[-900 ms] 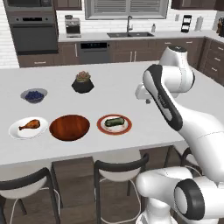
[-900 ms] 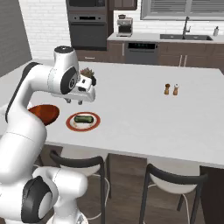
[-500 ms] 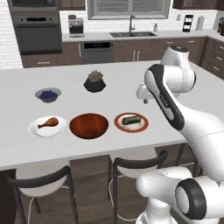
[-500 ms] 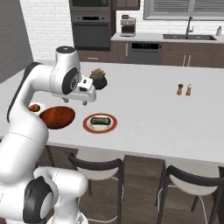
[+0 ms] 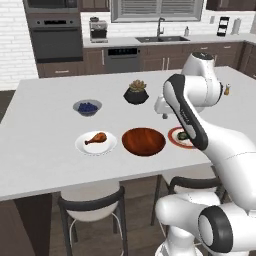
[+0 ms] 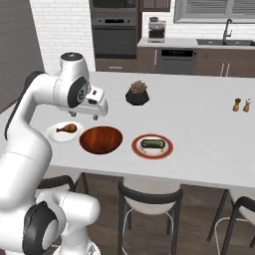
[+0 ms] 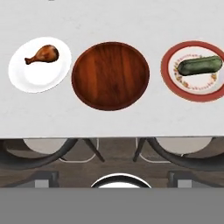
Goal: Pick the chicken drumstick and cucumber from their plates and place them in the bowl. Then put the bowl in the fridge.
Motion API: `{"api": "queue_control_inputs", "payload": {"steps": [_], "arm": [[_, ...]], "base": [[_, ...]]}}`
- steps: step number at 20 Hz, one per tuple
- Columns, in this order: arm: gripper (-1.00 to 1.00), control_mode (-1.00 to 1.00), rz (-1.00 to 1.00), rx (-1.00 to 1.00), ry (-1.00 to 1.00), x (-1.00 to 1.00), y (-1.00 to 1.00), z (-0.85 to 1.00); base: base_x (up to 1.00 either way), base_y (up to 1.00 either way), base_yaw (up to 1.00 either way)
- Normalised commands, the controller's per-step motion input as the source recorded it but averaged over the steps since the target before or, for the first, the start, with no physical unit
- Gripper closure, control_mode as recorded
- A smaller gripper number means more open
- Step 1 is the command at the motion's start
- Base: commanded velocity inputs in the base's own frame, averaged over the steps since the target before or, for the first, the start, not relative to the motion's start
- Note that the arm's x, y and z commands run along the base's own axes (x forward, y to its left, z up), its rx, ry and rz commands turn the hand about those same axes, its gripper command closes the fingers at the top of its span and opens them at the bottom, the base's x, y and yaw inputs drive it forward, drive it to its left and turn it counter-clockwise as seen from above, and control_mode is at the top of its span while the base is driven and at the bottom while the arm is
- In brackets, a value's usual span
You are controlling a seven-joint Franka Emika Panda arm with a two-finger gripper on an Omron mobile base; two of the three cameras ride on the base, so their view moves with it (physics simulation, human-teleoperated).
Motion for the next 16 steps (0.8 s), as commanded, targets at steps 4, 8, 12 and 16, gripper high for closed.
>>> {"api": "queue_control_inputs", "payload": {"steps": [4,8,12,16], "arm": [[-1.00,1.00,0.00,0.00,0.00,0.00,0.00,0.00],[-1.00,1.00,0.00,0.00,0.00,0.00,0.00,0.00],[-1.00,1.00,0.00,0.00,0.00,0.00,0.00,0.00],[-1.00,-1.00,-0.08,0.00,0.00,0.43,-0.22,-0.09]], "base": [[0.90,0.17,0.00],[0.72,0.00,0.00],[0.68,0.00,0.00],[0.12,0.00,0.00]]}}
